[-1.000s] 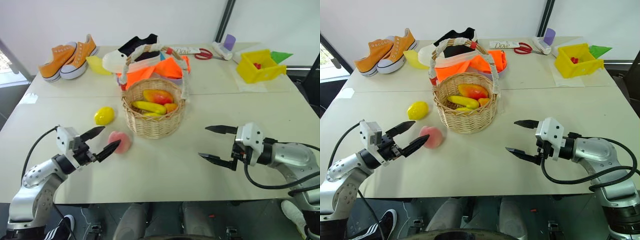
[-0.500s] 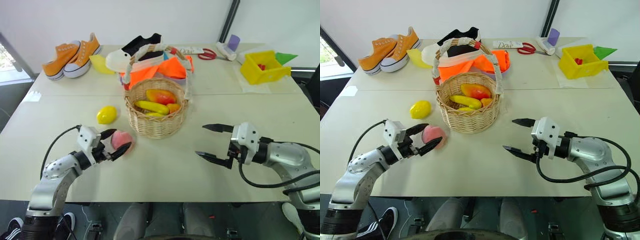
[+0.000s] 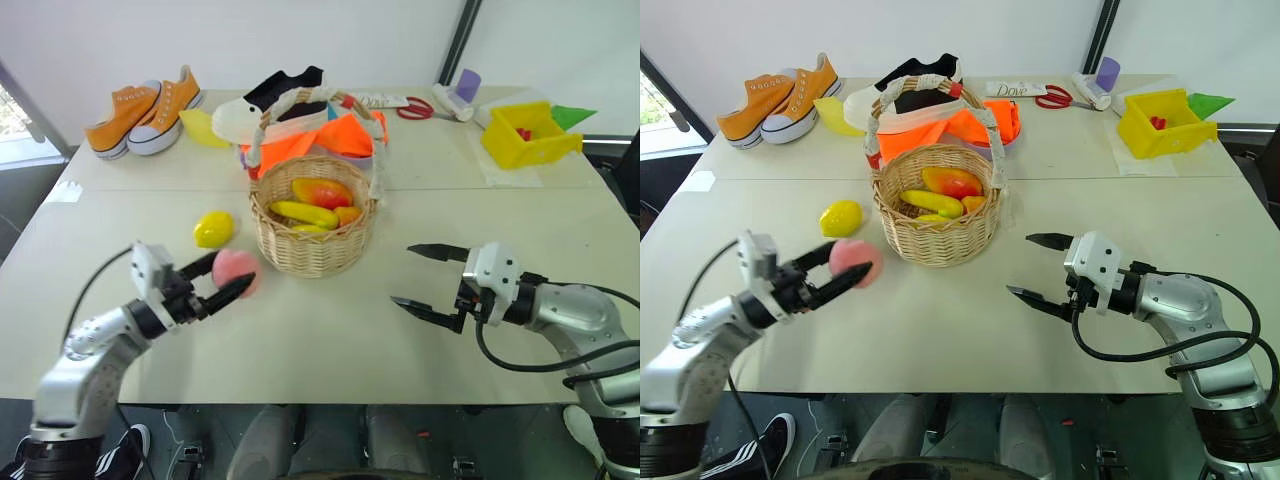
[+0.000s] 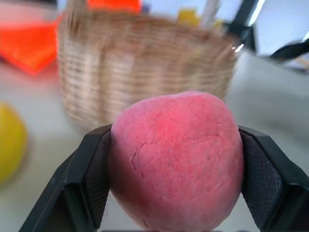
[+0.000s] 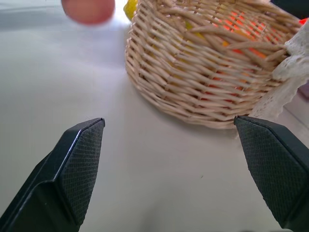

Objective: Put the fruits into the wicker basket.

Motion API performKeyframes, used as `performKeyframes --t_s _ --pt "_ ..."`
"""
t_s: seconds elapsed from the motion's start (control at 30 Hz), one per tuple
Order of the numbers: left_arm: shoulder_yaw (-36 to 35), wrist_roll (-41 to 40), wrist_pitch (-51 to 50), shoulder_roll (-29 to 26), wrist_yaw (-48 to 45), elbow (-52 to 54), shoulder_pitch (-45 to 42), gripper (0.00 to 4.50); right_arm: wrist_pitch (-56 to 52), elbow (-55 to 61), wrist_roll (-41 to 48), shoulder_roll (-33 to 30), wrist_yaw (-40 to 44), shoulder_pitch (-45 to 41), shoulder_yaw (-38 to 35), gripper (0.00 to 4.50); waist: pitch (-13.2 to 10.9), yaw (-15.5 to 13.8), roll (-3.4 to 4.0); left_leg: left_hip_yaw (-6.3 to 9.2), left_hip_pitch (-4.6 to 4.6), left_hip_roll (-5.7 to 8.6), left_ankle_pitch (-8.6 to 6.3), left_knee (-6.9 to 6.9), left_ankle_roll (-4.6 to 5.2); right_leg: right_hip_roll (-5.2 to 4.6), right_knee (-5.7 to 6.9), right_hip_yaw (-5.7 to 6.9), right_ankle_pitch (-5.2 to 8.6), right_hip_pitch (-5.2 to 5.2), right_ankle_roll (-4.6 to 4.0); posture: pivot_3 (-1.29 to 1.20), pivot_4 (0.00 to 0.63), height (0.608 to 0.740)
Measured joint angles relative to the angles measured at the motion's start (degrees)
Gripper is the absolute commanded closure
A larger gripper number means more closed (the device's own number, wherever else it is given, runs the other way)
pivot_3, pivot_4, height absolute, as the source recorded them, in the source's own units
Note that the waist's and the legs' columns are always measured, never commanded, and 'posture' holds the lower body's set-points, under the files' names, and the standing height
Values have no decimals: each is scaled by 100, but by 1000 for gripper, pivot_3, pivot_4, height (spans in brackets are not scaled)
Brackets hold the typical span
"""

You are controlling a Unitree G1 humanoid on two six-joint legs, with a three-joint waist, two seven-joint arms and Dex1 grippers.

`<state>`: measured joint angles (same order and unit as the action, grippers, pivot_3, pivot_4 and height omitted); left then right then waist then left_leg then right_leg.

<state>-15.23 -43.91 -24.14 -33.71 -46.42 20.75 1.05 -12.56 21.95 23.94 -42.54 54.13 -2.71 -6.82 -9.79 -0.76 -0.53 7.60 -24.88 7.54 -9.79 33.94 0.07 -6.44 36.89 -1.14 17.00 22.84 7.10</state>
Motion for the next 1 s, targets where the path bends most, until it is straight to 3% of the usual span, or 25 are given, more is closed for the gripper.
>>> performKeyframes --t_s 0.1,0.2,0.4,0.47,0.5,0.6,0.8,0.93,1.0 --pt "-3 -380 -415 223 746 38 -1237 1337 7 -181 197 381 -358 -303 -266 0 -4 -58 -4 7 1 5 0 30 0 1 8 10 -3 -7 1 0 150 740" --pt "254 -210 -492 542 1357 29 -2165 1337 9 -200 222 526 -577 -470 -378 0 0 -55 -11 2 2 16 2 32 3 -4 6 6 -13 -25 22 0 150 740" --pt "1251 712 -342 1268 1848 -538 -2950 1337 -1 -210 200 654 -761 -532 -255 0 -2 25 -13 0 3 11 8 20 14 1 24 7 -18 -15 31 0 150 740" --pt "1453 988 -233 1411 1868 -737 -2950 306 -1 -210 192 658 -817 -532 -255 0 -2 38 -13 1 3 8 9 18 14 3 26 7 -18 -12 31 0 150 740" --pt "1493 1075 -197 1451 1885 -779 -2950 25 -1 -210 189 659 -835 -534 -253 0 -4 36 -14 2 2 8 9 18 13 4 27 7 -18 -11 31 0 150 740" --pt "1491 1270 -27 1517 1911 -793 -2952 25 -1 -207 154 659 -889 -533 -252 0 -3 18 -14 2 2 8 9 18 13 4 25 8 -18 -13 30 0 150 740" --pt "1263 596 -418 1198 1460 -179 -2500 25 -14 -184 154 658 -920 -522 -230 0 -4 19 -13 2 2 8 9 19 13 3 26 5 -17 -12 30 0 150 740" --pt "440 -239 -927 494 1356 505 -2150 25 -117 -128 221 571 -755 -448 -200 0 -4 43 -10 3 2 5 8 17 12 5 27 1 -16 -10 28 0 150 740" --pt "-191 -553 -1027 33 1145 635 -1704 25 -264 198 338 182 -382 -171 -80 0 -4 40 -2 2 3 5 6 10 12 3 25 1 -14 -7 28 0 150 740"
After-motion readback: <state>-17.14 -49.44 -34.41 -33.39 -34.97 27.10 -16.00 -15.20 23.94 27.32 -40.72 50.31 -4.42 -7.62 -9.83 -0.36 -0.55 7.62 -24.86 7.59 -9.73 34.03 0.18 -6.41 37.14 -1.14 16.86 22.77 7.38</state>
